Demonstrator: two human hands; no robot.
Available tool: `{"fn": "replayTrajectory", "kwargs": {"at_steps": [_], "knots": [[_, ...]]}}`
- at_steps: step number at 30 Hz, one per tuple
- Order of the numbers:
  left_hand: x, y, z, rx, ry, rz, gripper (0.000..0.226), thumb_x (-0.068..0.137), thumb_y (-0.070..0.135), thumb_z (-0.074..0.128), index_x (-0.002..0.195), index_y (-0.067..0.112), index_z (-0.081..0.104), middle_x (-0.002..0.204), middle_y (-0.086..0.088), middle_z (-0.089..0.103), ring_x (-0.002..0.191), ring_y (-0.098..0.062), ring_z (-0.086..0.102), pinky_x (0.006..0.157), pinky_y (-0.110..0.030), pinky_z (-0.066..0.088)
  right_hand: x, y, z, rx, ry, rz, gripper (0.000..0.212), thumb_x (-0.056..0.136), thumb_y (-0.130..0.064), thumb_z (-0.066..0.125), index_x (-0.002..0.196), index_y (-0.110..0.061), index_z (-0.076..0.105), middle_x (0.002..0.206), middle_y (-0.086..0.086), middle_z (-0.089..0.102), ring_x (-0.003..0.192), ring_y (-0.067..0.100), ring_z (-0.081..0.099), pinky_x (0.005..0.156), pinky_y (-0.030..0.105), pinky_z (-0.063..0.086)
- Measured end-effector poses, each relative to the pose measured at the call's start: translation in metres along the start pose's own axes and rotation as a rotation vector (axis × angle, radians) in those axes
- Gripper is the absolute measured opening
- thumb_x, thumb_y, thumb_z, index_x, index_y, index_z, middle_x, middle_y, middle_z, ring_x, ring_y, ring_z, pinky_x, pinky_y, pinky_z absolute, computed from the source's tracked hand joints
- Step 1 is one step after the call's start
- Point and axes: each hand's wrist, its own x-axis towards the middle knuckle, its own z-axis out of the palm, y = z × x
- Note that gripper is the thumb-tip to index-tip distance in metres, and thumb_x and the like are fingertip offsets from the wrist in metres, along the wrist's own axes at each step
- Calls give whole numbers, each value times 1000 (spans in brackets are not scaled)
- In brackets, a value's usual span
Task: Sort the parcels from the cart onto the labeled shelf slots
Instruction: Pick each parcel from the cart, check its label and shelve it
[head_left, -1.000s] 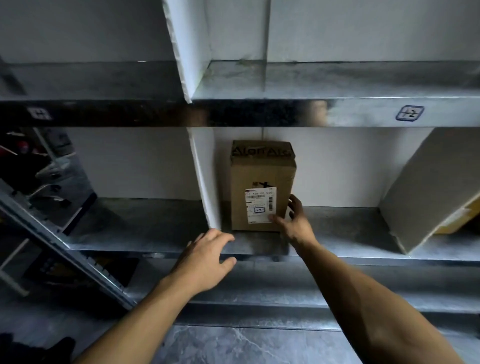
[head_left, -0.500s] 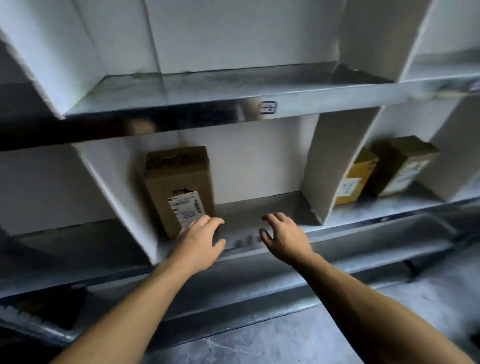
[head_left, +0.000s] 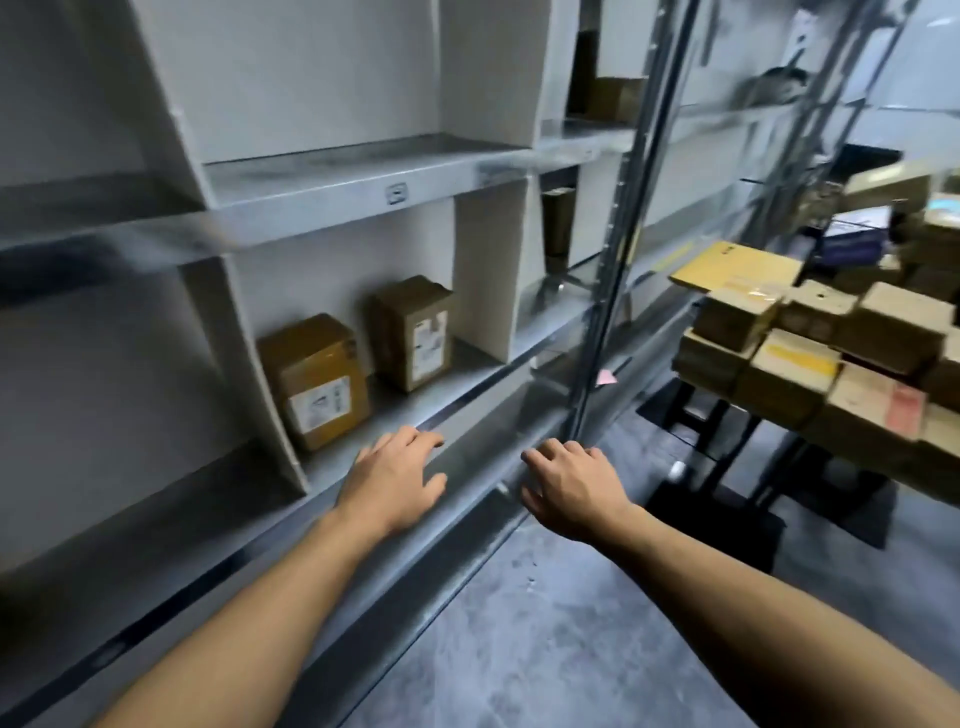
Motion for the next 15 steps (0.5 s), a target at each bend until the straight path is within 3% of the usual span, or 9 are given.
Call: {"fn": "replayTrajectory", "kwargs": {"at_steps": [6,15], "knots": [[72,110,30,2,-36,231,50,90,43,53,137,29,45,135,4,48,125,-22,45,103,-36,37,-52,115,-5,-46,-24,248,40,93,-52,43,116,-21,53,113,7,58,103,34,59,79,41,45],[163,230,64,3,-75,494,51,91,44,51,139,29,43,137,3,47,122,-22,46,102,-39,38,-82,219,-4,-63,-25,536,44,94,-52,40,125,-23,50,120,7,58,108,33,58,80,40,44]]}}
